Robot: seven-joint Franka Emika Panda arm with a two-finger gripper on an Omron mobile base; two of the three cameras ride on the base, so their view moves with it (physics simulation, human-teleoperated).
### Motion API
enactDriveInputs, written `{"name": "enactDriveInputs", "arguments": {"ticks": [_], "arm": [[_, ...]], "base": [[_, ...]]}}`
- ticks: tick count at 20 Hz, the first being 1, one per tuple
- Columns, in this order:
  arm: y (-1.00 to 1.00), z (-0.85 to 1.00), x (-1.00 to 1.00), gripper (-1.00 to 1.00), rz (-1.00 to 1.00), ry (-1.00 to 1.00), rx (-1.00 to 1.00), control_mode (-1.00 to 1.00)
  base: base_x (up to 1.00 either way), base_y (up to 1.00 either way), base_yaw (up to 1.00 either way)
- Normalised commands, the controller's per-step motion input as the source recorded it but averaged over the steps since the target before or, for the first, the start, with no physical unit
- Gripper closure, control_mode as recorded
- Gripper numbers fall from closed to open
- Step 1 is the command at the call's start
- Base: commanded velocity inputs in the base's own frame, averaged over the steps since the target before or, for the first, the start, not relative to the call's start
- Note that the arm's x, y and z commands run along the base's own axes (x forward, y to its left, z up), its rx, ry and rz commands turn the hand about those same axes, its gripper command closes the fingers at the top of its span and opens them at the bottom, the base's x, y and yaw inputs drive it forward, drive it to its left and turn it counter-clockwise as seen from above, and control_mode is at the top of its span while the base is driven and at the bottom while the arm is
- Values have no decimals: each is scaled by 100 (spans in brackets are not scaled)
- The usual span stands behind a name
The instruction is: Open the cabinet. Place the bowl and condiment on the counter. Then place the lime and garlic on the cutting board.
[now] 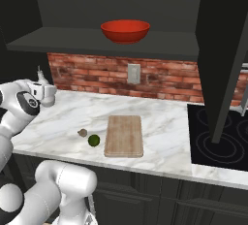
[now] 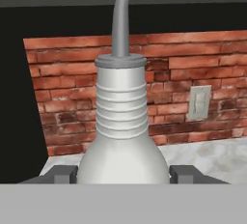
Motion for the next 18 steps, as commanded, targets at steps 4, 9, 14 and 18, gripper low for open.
{"name": "enactDriveInputs", "arguments": {"ticks": [4,9,14,18], "arm": [[0,-17,5,100,0,0,0,-100],[0,-6,11,100,0,0,3,-100],[0,-6,18,100,0,0,5,-100],[0,-12,11,100,0,0,3,-100]], "base": [[0,0,0],[0,0,0],[0,0,0],[0,0,0]]}}
